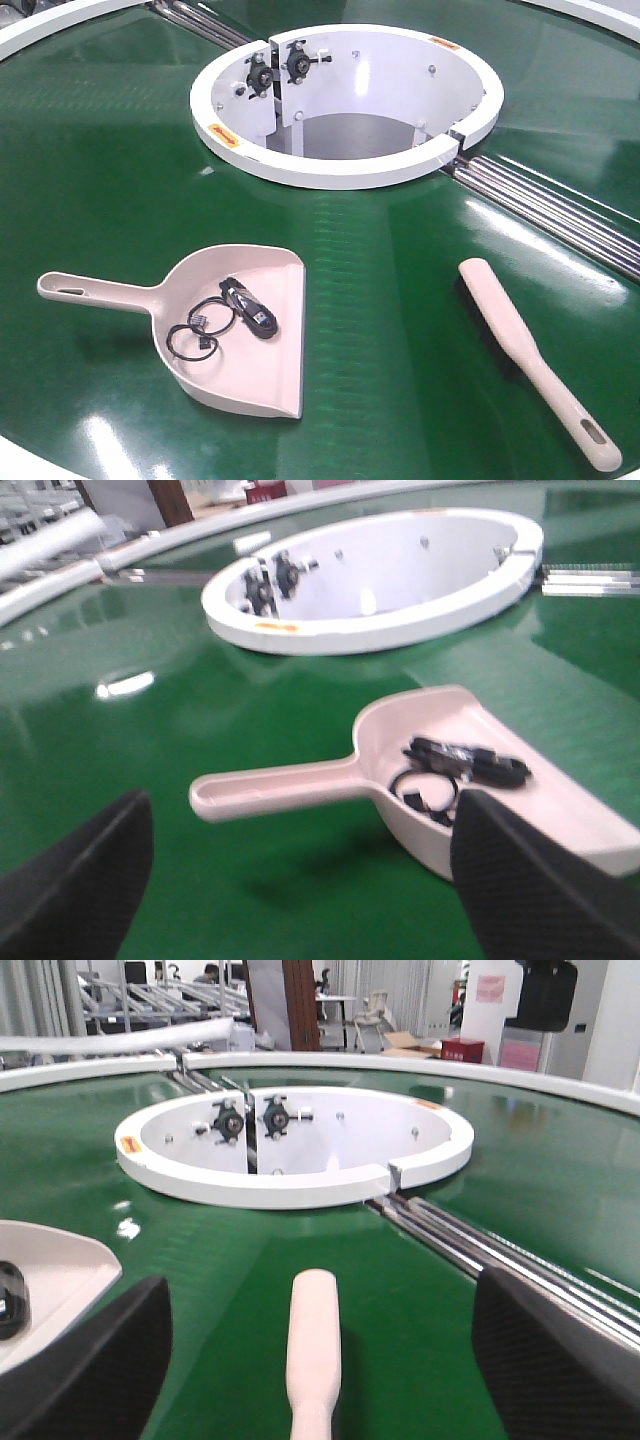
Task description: Clean and inspect green conveyor with broom and dustpan
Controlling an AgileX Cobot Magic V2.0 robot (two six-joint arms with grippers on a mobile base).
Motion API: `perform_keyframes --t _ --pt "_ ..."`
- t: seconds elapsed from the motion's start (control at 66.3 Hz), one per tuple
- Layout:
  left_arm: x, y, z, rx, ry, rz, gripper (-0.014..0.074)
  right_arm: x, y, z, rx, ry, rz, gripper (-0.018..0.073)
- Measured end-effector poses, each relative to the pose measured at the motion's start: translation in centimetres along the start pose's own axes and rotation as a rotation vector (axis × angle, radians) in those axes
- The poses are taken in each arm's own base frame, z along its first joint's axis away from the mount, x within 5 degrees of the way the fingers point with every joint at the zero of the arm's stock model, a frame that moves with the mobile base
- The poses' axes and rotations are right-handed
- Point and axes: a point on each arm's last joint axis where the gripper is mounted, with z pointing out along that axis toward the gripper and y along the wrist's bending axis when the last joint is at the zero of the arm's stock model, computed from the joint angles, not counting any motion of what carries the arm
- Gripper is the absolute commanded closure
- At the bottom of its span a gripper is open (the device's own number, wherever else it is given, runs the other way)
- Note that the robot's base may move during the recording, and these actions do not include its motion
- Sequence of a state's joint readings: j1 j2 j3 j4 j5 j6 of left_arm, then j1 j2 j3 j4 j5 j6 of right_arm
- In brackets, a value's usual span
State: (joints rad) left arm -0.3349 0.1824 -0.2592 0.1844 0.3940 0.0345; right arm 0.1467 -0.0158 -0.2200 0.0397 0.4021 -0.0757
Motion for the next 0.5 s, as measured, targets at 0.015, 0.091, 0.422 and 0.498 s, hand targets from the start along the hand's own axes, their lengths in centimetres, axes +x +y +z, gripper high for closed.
perform_keyframes --t 0.015,0.091,0.422,0.498 --pt "0.2 -0.1 0.1 0.002 0.005 -0.003 0.0021 0.1 0.0 0.0 -0.001 0.003 0.002 -0.0032" --pt "1.2 -0.4 0.5 0.015 0.023 -0.015 0.0027 0.1 0.0 0.1 -0.004 0.001 0.010 -0.0008" --pt "1.2 -0.5 0.6 0.018 -0.005 -0.021 0.0605 0.4 0.1 0.2 -0.006 0.009 0.016 0.0558" --pt "1.2 -0.5 0.6 0.018 -0.005 -0.021 0.0605 0.4 0.1 0.2 -0.006 0.009 0.016 0.0571"
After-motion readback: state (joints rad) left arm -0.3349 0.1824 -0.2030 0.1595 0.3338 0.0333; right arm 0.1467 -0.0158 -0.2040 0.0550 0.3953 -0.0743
